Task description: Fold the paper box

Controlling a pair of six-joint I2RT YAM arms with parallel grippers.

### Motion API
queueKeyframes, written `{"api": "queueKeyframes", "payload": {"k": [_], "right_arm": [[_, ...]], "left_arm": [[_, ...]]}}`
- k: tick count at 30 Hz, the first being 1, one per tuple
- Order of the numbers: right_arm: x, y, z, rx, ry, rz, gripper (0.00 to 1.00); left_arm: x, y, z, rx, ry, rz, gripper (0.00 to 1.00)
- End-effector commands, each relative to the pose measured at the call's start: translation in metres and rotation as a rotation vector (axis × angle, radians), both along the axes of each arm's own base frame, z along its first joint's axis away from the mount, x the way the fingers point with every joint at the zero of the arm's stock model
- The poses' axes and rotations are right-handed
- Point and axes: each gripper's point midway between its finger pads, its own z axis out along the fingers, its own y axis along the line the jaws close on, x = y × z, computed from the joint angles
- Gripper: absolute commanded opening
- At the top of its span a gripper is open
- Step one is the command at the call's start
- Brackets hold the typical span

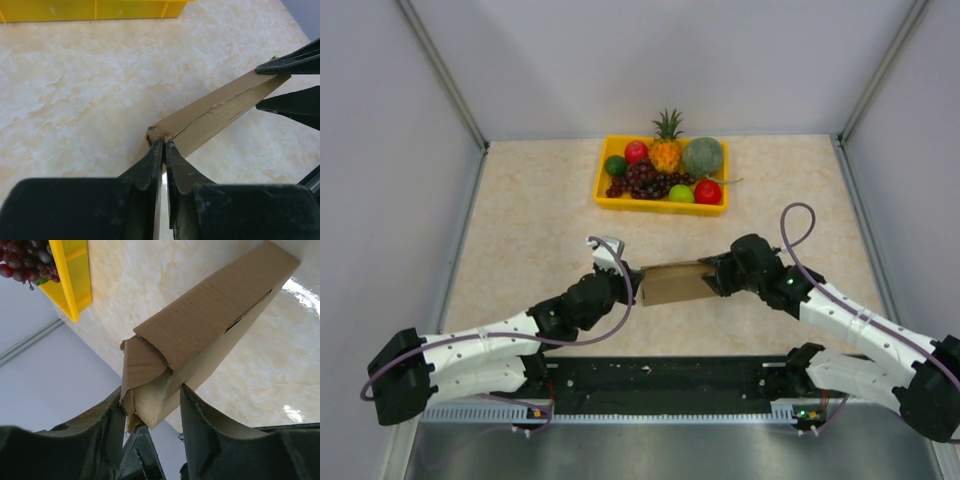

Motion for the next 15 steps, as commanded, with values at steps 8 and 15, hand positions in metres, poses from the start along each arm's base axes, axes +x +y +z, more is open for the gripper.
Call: {"api": "queueKeyframes", "payload": {"k": [8,15], "right_arm": [[-0.014,-0.026,-0.061,-0.086,0.084,-0.066,0.31],[-0.018,-0.029,-0.078,-0.091,0.096,-0.078,0.24]], "left_arm": [[-0.042,0.018,-0.049,0.116,0.160,-0.123,0.41],[-0.063,0.023,-0.015,-0.019,0.214,-0.153,0.65]]}}
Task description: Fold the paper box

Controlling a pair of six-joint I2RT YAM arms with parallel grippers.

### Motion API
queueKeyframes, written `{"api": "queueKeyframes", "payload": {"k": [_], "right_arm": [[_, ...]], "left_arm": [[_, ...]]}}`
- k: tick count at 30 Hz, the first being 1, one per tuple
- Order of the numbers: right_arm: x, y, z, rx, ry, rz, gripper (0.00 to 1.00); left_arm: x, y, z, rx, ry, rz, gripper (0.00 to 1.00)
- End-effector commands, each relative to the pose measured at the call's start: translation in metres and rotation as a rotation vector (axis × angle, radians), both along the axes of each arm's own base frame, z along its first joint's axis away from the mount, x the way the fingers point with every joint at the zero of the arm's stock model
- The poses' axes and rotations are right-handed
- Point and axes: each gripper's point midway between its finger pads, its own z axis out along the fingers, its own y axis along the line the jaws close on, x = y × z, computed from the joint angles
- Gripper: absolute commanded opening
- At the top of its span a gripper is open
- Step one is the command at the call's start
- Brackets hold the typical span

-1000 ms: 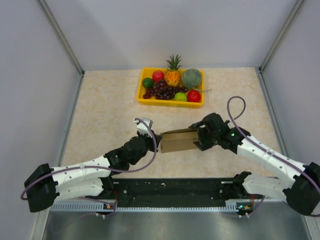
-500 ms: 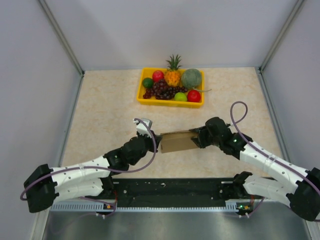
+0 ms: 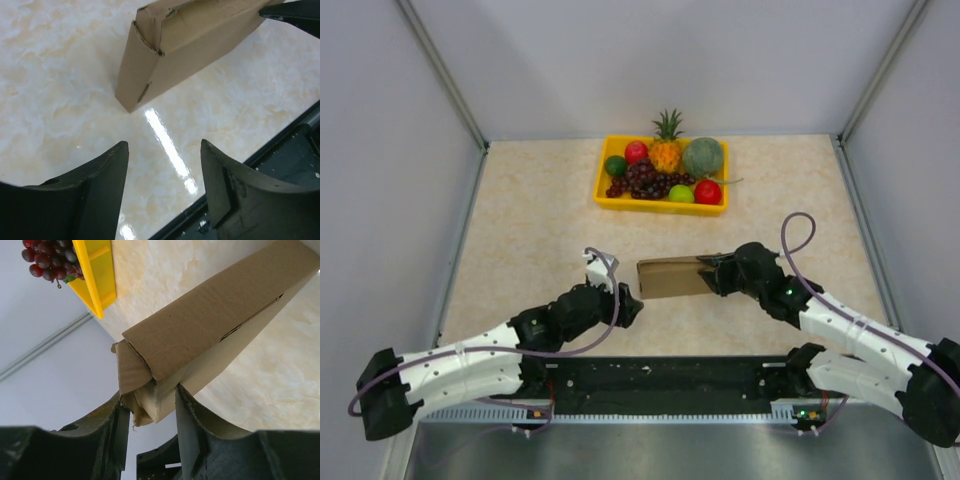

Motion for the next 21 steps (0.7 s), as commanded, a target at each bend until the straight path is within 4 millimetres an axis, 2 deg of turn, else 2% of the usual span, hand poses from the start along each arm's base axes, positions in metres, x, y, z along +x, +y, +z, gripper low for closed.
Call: {"api": "queueKeyframes", "payload": {"k": [1,4,6,8,9,10,11,12,13,16,21], "right_arm": [[-0.027,-0.034,-0.072,-0.192,0.173,-0.031,0.24],[-0.029,-0.036,-0.077,-0.204,0.175,-0.026,0.22],[-0.030,-0.038,-0.080,-0.209,0.178,-0.026,0.22],[-0.031,-0.040,-0.083,-0.217,0.174,-0.026,0.21],[-0.031,-0.040,-0.083,-0.226,0.169,-0.017,0.21],[-0.031,-0.041,-0.084,-0.232,0.167,-0.018,0.21],[-0.032,-0.042,-0.085,-0.232,0.171,-0.018,0.21],[-0.032,-0.042,-0.087,-0.237,0.172,-0.014,0.21],[-0.032,-0.042,-0.087,-0.235,0.172,-0.013,0.21],[-0.032,-0.041,-0.087,-0.241,0.172,-0.008,0.21],[-0.029,-0.040,-0.085,-0.245,0.161,-0.003,0.22]], "left_arm": [[-0.021,0.002,0.022,-0.105,0.068,-0.035,0.71],[-0.024,0.008,0.050,-0.180,0.086,-0.009,0.76],[-0.017,0.013,0.073,-0.196,0.074,0.025,0.82],[-0.009,0.015,0.086,-0.196,0.093,0.040,0.87],[0.012,0.022,0.097,-0.207,0.110,0.110,0.88],[0.005,0.012,0.102,-0.246,0.175,0.021,0.89],[0.014,0.013,0.106,-0.274,0.202,0.034,0.92],[0.034,0.021,0.109,-0.317,0.244,0.095,0.99],[0.038,0.017,0.118,-0.358,0.244,0.070,0.99],[0.054,0.010,0.121,-0.402,0.287,0.089,0.98],[0.056,-0.014,0.106,-0.493,0.526,0.078,0.98]]}}
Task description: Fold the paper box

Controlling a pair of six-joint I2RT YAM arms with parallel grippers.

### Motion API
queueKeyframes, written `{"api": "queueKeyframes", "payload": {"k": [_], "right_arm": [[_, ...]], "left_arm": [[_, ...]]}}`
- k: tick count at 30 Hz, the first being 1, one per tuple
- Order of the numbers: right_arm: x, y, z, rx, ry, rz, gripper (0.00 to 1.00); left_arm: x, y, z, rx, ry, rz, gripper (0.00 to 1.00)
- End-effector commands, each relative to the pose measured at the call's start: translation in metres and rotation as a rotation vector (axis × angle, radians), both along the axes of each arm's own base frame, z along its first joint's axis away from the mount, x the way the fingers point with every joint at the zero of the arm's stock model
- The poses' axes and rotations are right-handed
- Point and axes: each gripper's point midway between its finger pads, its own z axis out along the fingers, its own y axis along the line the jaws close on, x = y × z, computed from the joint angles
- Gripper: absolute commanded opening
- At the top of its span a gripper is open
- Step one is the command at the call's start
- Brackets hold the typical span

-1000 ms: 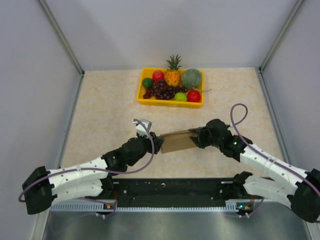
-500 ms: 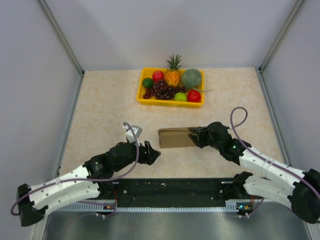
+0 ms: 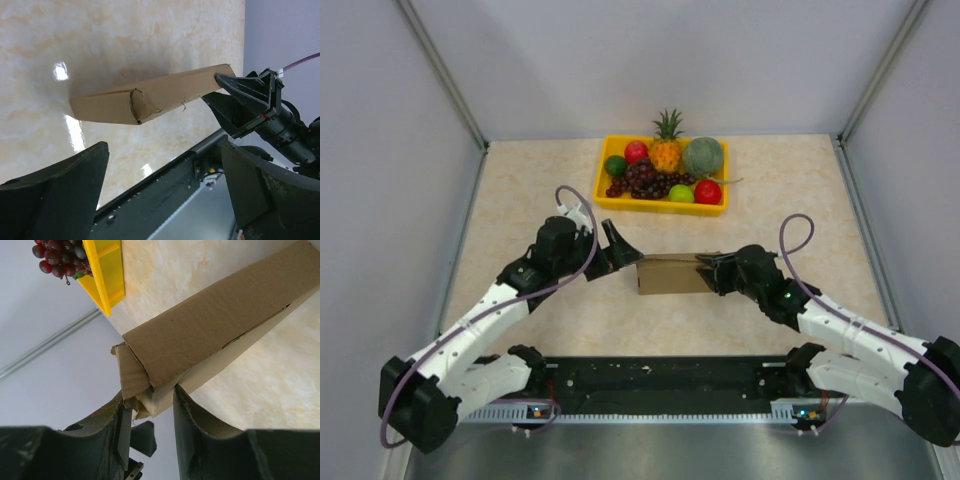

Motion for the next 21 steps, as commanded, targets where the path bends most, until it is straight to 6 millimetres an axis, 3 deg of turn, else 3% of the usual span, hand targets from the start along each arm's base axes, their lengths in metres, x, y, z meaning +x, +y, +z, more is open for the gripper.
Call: {"api": "queueKeyframes", "payload": {"k": [1,9,21], "right_arm": [[-0.035,-0.043,-0.083,-0.280,0.210,0.000,0.22],[-0.031,-0.039,-0.077,-0.283,0.196,0.011,0.22],[-0.028,-0.039,-0.073,-0.286,0.182,0.010,0.22]], "left_arm": [[-0.004,-0.028,0.021,-0.186,0.136,-0.061,0.98],[0.020,-0.018,0.000,-0.213,0.207,0.102,0.96],[0.021,-0.028,-0.032,-0.272,0.484,0.174,0.93]]}}
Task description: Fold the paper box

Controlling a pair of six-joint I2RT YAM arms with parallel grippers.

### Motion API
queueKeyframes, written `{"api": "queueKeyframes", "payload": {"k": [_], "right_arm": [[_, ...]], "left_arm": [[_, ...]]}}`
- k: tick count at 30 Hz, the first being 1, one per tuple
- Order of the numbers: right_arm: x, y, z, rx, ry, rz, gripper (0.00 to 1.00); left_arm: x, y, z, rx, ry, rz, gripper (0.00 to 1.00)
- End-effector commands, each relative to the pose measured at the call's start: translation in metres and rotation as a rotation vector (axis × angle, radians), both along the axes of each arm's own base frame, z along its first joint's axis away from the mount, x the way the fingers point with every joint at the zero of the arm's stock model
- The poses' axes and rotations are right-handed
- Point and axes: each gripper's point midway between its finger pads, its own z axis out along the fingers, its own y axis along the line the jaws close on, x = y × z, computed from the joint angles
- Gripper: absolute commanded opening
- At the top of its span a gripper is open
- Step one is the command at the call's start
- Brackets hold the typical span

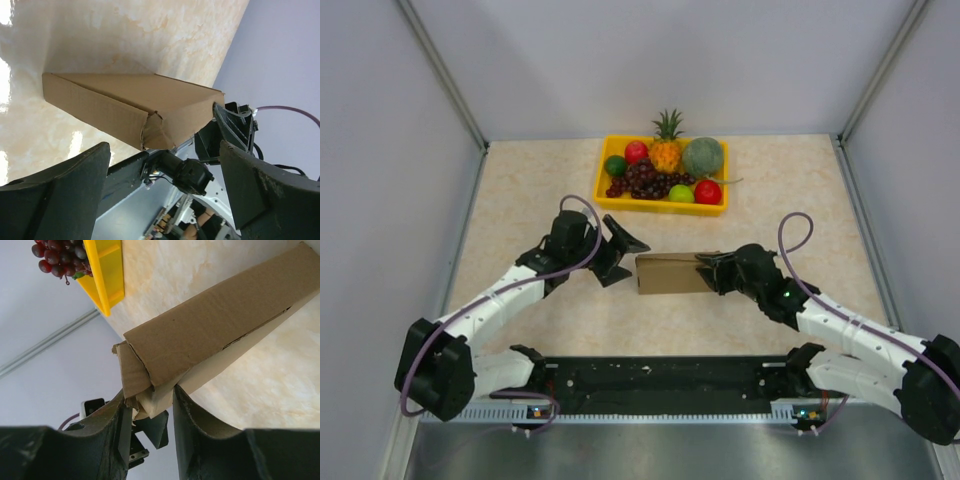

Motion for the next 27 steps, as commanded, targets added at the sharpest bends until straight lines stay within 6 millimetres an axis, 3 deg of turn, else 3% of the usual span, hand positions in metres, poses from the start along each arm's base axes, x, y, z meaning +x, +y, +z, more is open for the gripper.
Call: {"api": "queueKeyframes", "payload": {"k": [1,6,8,12,24,27], "right_arm": [[-0.030,-0.039,-0.073,-0.268,0.188,0.002,0.22],[-0.029,-0.039,-0.070,-0.266,0.180,0.001,0.22],[-0.029,-0.038,-0.070,-0.265,0.181,0.002,0.22],[-0.029,-0.038,-0.069,-0.265,0.179,0.005,0.22],[-0.029,-0.039,-0.075,-0.279,0.195,0.002,0.22],[-0.031,-0.041,-0.078,-0.281,0.200,-0.002,0.22]], "left_arm": [[0.003,-0.005,0.002,-0.068,0.063,0.041,0.92],[0.002,-0.004,-0.013,-0.092,0.103,0.067,0.79],[0.004,-0.005,-0.019,-0.115,0.113,0.071,0.68],[0.004,-0.009,-0.024,-0.135,0.113,0.045,0.63],[-0.005,0.002,-0.048,-0.132,0.062,0.075,0.49],[-0.008,0.005,-0.054,-0.113,0.022,0.063,0.40]]}}
